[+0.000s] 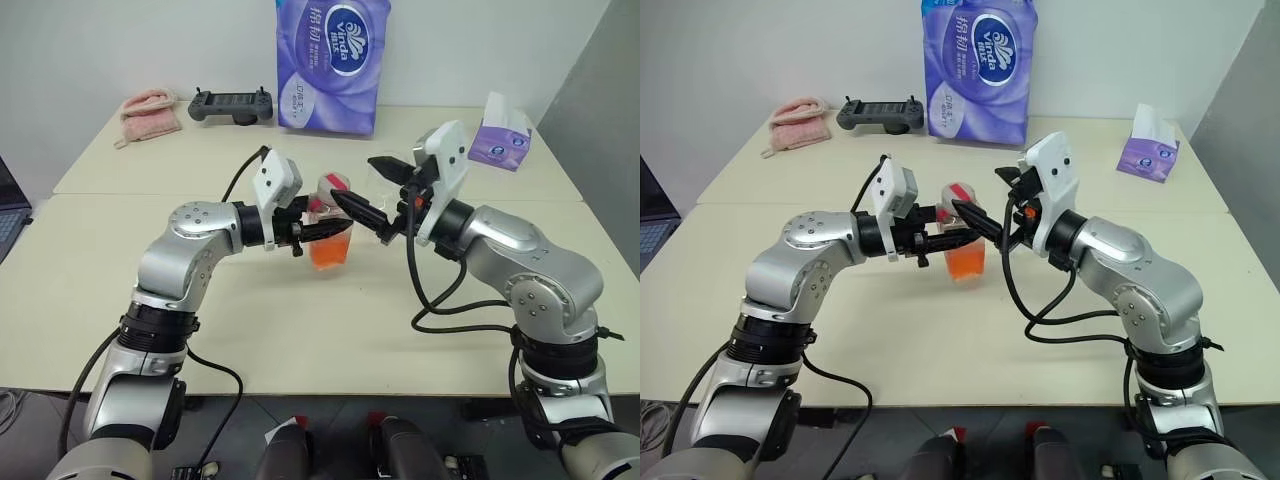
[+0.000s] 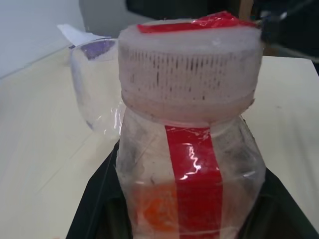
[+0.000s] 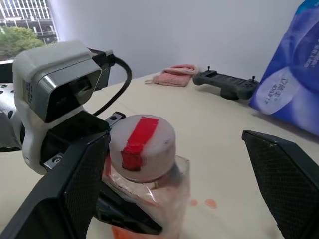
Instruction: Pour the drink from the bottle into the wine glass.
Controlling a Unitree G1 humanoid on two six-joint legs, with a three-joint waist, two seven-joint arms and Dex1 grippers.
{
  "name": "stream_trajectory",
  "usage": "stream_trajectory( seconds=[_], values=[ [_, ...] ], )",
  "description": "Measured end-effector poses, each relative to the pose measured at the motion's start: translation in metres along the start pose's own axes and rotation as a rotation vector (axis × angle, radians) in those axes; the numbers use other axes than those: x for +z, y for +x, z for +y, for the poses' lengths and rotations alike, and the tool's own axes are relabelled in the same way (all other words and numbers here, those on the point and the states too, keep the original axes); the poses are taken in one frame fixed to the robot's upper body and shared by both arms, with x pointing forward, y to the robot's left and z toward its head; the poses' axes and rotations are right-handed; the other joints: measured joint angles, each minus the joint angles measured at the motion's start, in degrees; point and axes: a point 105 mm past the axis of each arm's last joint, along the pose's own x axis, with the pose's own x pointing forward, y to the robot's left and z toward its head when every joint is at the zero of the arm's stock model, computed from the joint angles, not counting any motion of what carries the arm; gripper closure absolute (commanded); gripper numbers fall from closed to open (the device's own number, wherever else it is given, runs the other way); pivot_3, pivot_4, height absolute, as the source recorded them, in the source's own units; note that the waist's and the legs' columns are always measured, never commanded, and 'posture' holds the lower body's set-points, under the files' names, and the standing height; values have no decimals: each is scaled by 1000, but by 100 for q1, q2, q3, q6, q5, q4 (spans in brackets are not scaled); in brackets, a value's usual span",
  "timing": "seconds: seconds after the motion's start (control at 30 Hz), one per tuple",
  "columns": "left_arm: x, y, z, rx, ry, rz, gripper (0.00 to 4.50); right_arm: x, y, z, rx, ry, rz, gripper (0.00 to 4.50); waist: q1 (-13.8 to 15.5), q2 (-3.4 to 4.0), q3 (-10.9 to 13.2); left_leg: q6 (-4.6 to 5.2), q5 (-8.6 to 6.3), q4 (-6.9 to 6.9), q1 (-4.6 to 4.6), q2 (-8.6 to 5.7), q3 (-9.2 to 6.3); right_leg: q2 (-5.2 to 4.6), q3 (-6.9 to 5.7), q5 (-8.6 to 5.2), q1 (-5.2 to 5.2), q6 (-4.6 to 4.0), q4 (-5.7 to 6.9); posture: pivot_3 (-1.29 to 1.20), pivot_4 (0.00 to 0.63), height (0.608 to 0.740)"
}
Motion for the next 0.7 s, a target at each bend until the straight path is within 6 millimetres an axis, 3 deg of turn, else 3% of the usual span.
stream_trajectory(
  seconds=[0.27,0.53,0.7],
  values=[
    [-3,7,-3,-18,-7,-18,2676,4,7,7,55,17,-15,0,-18,0,0,-1,0,-1,-5,-1,-1,-1,0,0,-2,0,-4,0,150,740],
    [-2,9,-2,-7,-40,-50,2676,4,7,6,53,19,-22,2706,-39,0,0,0,0,-1,-4,-1,-3,-2,-1,0,-2,0,-1,0,150,740],
    [-2,11,-2,2,-61,-54,2676,4,7,4,46,7,-23,2754,-45,0,0,-1,1,0,-4,-1,-3,-2,-2,0,-2,0,-1,0,150,740]
  ],
)
